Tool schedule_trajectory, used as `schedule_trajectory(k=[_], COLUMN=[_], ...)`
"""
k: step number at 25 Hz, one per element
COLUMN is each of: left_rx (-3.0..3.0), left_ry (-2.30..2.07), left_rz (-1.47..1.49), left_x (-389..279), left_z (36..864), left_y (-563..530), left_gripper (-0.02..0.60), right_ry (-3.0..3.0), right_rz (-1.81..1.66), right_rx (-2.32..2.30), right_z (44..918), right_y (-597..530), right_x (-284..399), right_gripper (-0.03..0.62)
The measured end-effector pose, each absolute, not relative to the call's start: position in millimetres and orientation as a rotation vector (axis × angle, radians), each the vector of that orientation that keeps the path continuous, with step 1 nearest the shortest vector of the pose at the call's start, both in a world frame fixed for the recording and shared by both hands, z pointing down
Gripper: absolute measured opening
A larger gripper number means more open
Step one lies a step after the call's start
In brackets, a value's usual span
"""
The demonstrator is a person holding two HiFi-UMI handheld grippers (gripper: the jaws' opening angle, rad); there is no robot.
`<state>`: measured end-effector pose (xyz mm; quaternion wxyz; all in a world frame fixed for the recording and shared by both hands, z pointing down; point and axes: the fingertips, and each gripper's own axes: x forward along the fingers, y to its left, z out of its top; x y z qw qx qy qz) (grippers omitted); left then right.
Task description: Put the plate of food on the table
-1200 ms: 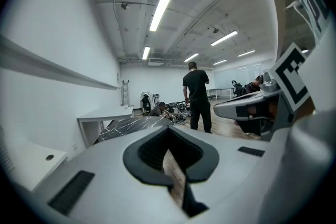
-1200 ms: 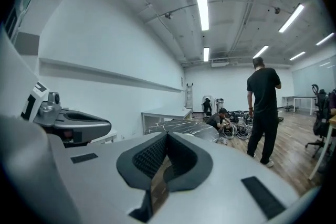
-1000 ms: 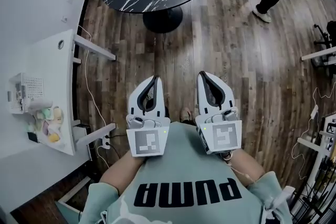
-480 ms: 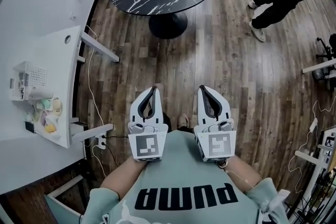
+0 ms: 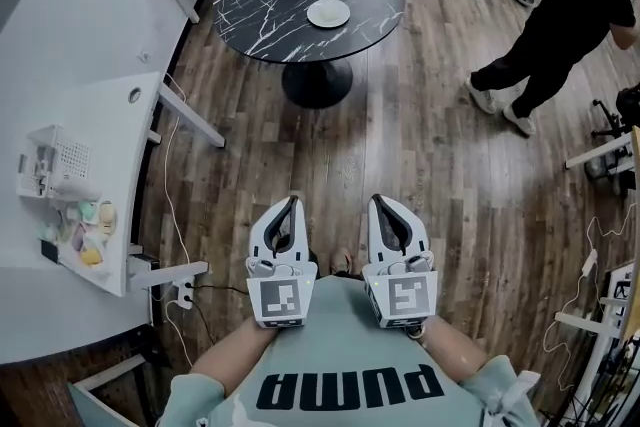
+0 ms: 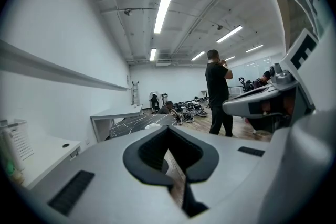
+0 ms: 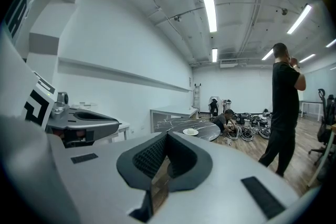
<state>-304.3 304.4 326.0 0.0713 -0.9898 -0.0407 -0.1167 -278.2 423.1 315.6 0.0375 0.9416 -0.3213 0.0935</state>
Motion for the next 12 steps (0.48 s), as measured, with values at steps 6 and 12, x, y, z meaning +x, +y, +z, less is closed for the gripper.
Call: schedule_trajectory(k=[6,12], left_rx=[-2.982,-2.985], left_ry=[-0.112,-0.11], left_rz=[-0.325,-0.317], left_x=[-307,-317], left_z=[322,322], left_y=[302,289], left_gripper=[0.006,0.006], right_ry=[-0.99,-0.995], right_rz=[0.277,0.287], right_rx=[2.887,2.88], right_z=[313,315], right_y=[421,408], right_x=[-280,-289], right_gripper=[0.006,0.006])
